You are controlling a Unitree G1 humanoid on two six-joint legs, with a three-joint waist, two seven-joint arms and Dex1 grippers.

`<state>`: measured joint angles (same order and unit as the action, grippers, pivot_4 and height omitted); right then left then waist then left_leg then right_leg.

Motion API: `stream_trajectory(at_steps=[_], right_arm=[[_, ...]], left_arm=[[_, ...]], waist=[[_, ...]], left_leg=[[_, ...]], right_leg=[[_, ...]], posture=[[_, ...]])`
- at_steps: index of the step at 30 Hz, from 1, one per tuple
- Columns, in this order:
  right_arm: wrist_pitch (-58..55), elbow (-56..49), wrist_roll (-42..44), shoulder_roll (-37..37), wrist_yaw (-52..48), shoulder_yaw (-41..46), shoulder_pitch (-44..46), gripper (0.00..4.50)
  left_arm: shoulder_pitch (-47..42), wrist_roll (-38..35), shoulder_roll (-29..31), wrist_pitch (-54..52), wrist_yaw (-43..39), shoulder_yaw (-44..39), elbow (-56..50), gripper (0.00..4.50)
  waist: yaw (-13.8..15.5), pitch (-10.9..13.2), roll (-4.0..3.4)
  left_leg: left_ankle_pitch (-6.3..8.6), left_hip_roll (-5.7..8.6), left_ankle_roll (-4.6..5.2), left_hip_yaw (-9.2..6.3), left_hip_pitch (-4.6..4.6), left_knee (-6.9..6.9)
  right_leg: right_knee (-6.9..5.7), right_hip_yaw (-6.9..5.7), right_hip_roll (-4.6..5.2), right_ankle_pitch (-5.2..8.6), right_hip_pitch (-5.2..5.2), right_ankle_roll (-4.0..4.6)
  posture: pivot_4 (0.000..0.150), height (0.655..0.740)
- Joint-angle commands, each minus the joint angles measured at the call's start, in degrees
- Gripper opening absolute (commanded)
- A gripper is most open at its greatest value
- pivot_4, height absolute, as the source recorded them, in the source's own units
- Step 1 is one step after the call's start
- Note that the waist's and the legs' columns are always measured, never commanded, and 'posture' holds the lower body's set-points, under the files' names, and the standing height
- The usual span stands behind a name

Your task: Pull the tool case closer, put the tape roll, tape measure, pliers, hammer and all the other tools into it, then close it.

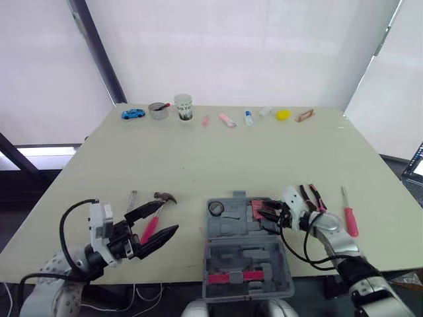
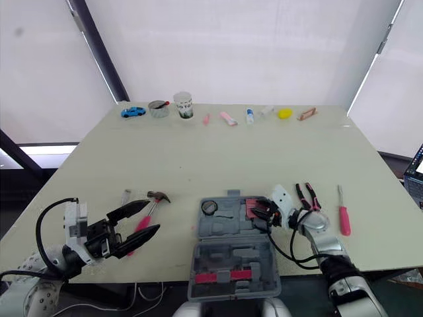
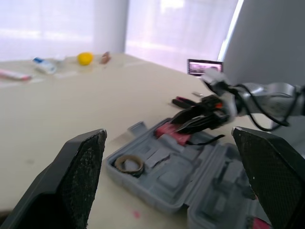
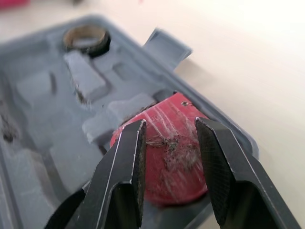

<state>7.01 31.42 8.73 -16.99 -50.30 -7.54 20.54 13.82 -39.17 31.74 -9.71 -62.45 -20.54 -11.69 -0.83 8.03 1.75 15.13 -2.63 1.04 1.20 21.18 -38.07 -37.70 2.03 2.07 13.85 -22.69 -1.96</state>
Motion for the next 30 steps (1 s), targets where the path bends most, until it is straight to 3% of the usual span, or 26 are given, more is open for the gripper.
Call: stream_trajectory(at_steps=[1, 6, 11, 14, 18, 24, 30], right_arm=[[0.30, -1.66, 4.37, -0.15, -2.00, 3.76, -3.33, 1.71], [-0.21, -9.80, 8.28, -3.04, -2.18, 8.44, -11.52, 1.71], [-0.96, -15.68, 12.15, -7.84, -3.43, 14.10, -20.79, 1.71], [-1.53, -18.01, 14.41, -10.99, -4.61, 17.91, -27.20, 2.44], [-1.50, -19.01, 16.85, -12.46, -2.41, 24.36, -33.09, 4.47], [-1.26, -18.66, 17.83, -13.68, -1.97, 30.10, -39.38, 4.47], [-4.71, -23.37, 18.81, -13.54, -1.53, 29.12, -40.03, 4.47]], left_arm=[[2.78, 1.26, -2.18, -0.03, 5.97, -2.08, -0.97, 4.50], [7.92, -0.14, -5.10, 0.20, 10.90, -6.00, -1.27, 4.50], [13.29, 0.83, -6.69, 2.47, 11.62, -9.56, 1.81, 4.50], [16.01, 1.08, -7.40, 4.08, 11.45, -11.97, 5.08, 4.50], [18.32, 1.44, -7.99, 5.82, 11.18, -13.83, 8.11, 4.50], [19.72, 1.14, -8.75, 6.09, 11.39, -15.10, 10.78, 4.50], [18.49, -0.32, -8.14, 4.52, 12.06, -15.11, 9.61, 4.50]], waist=[[-0.04, 0.22, -0.21], [0.04, 0.36, -0.34], [0.01, 0.69, -0.47], [0.01, 0.77, -0.47], [-0.20, 1.01, -0.28], [-0.25, 1.08, -0.32], [-0.28, 1.16, -0.32]], left_leg=[[0.00, 0.01, 0.00, 0.03, 0.03, 0.00], [0.00, 0.01, 0.02, -0.01, 0.71, 0.04], [0.01, 0.22, 0.02, 0.10, 0.82, 0.06], [0.02, 0.25, 0.03, 0.13, 0.83, 0.07], [0.04, 0.18, 0.06, 0.13, 0.87, 0.07], [0.14, 0.00, -0.09, 0.19, 0.88, 0.07], [0.26, -0.06, -0.07, 0.22, 1.05, 0.08]], right_leg=[[0.03, 0.03, 0.01, -0.01, -0.02, 0.01], [-0.08, 0.05, -0.10, -0.01, -0.75, 0.03], [-0.02, 0.15, -0.11, 0.02, -0.88, -0.04], [0.00, 0.20, -0.08, 0.14, -0.94, -0.22], [0.08, 0.20, -0.06, 0.16, -1.00, -0.27], [0.16, 0.31, 0.00, 0.18, -1.11, -0.29], [0.29, 0.30, -0.06, 0.19, -1.24, -0.31]], posture=[[0.150, 0.7400], [0.150, 0.7400], [0.150, 0.7400], [0.150, 0.7400], [0.150, 0.7400], [0.150, 0.7400], [0.150, 0.7400]])
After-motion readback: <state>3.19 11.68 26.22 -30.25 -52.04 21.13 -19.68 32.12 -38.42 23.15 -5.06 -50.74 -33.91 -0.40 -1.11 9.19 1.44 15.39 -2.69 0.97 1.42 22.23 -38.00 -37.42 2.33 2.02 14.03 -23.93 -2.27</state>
